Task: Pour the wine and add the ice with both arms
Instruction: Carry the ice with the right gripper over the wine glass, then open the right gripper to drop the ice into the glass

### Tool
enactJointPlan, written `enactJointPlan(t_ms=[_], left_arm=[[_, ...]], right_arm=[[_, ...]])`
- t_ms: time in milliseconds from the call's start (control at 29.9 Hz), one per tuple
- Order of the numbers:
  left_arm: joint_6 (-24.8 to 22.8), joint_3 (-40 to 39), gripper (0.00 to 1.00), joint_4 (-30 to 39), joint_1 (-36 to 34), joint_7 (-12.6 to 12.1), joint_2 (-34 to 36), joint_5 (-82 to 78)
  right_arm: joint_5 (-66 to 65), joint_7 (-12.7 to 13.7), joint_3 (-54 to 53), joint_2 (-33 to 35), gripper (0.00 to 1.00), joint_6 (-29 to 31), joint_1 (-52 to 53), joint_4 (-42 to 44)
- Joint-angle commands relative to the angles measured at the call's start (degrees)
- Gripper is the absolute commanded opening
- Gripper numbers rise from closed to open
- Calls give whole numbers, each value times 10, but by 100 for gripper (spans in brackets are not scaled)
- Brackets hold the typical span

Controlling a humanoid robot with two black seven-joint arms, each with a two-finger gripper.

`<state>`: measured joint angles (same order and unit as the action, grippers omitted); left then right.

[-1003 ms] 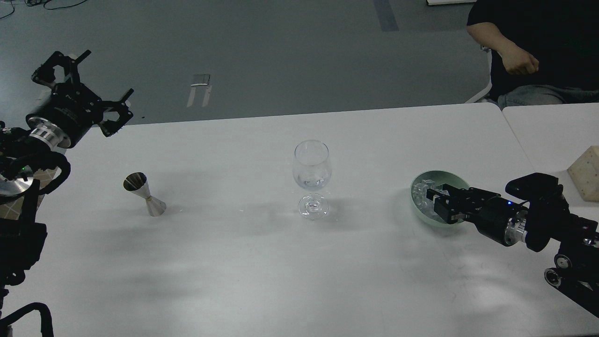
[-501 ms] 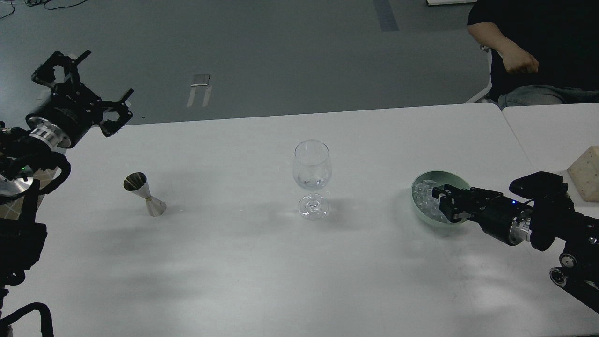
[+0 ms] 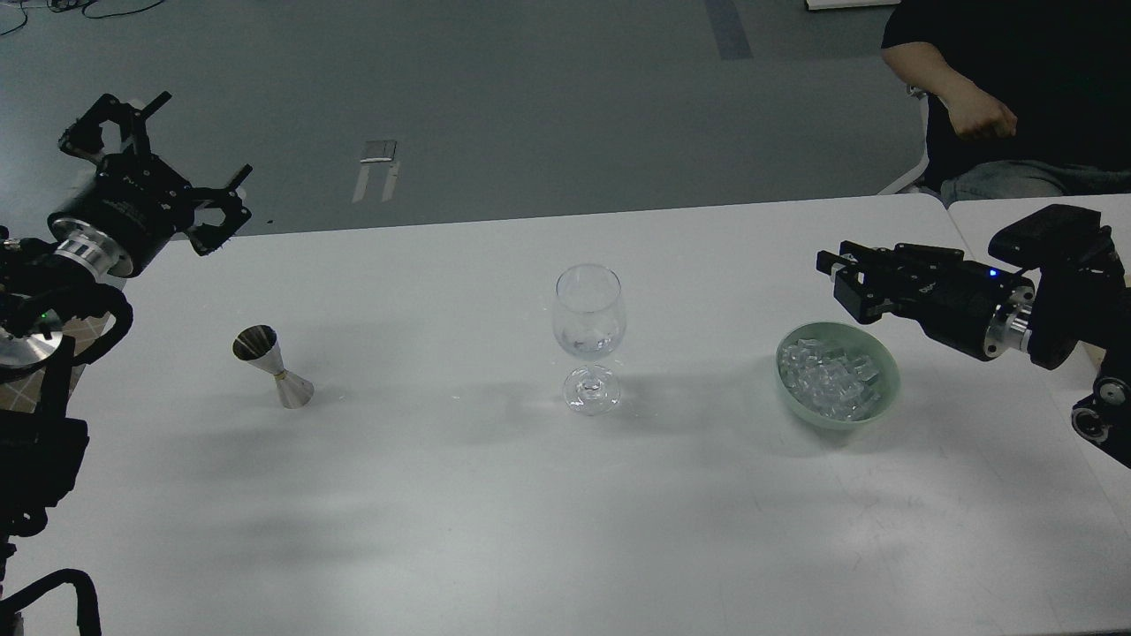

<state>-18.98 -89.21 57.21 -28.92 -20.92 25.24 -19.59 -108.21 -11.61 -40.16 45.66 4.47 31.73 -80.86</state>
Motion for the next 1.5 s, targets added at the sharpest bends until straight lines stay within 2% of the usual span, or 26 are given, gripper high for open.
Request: enactJointPlan(t_ms=[0,67,301,769,1303,1470], left_arm=[[0,0,98,0,-2,0,1,0],[0,0,98,0,-3,0,1,0],[0,0,98,0,-3,0,-1,0],[1,0,98,0,-3,0,-4,0],[1,0,98,0,-3,0,-3,0],[1,0,98,0,-4,0,-3,0]], right_arm=[[-2,4,-1,-5,0,30,51,-18],[-2,11,2,-8,0,40,77,-24],[-10,23,25,-90,0,84,156,-24],[-29,43,154,-210,0,86,231,-17],[-31,48,172,-226,0,112,238,-16],[-31,48,171,-226,11,112,237,-16]])
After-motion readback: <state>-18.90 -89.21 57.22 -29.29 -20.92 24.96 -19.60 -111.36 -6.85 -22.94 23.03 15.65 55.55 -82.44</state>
